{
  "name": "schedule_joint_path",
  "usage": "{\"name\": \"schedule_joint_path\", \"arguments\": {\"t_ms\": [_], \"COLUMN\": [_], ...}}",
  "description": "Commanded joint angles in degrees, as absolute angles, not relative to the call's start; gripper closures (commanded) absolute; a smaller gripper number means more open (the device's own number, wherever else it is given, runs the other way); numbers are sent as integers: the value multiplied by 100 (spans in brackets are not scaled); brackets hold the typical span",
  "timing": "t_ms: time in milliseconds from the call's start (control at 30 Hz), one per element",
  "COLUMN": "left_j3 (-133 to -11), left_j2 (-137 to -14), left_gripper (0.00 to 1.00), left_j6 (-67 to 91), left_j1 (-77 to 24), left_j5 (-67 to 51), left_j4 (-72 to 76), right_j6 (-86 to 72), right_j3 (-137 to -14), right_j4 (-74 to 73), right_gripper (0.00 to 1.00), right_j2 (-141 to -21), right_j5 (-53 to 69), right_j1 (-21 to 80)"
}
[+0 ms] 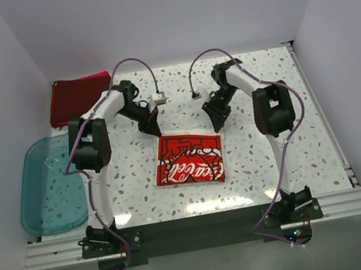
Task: Fold and stack the t-shirts
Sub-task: Fold the tshirt
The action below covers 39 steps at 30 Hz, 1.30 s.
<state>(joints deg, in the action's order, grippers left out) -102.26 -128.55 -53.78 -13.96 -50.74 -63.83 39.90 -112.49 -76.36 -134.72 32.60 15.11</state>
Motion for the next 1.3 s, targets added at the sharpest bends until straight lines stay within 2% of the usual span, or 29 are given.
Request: {"name": "schedule_joint_path", "arguments": {"t_ms": [0,33,133,167,633,867,1100,1267], "left_j3": [-10319,-10327,-10318,-10318,-10441,-10775,-10705,-11144], "left_j2": [-12814,-12806,-12779,-12762,-12252,-12691,-13042,-13578], "left_gripper": [98,98,98,100,100,100,100,100], "left_j6": [-5476,-5476,-5432,-5406,-5203,-4580,-3561,-3208], "left_j1": [-1406,-1406,-1406,-1398,-1160,-1002,-958,-967], "left_j5": [-5159,-5168,-5115,-5098,-4685,-4229,-3578,-3122], "left_j4": [-6232,-6240,-6214,-6205,-6434,-5942,-4581,-4307], "right_j6": [4113,4165,4262,4280,4325,3780,2709,2461], "right_j3": [-11549,-11549,-11470,-11409,-10688,-10635,-10731,-10863], "right_j4": [-7936,-7963,-8016,-8033,-7515,-6577,-5380,-4871], "right_gripper": [72,72,95,100,100,100,100,100], "right_j2": [-13360,-13325,-13140,-13087,-12032,-12287,-12585,-12928], "right_j5": [3498,3489,3428,3402,2532,1943,1135,651], "right_j1": [1547,1538,1538,1529,1239,1257,1257,1274]}}
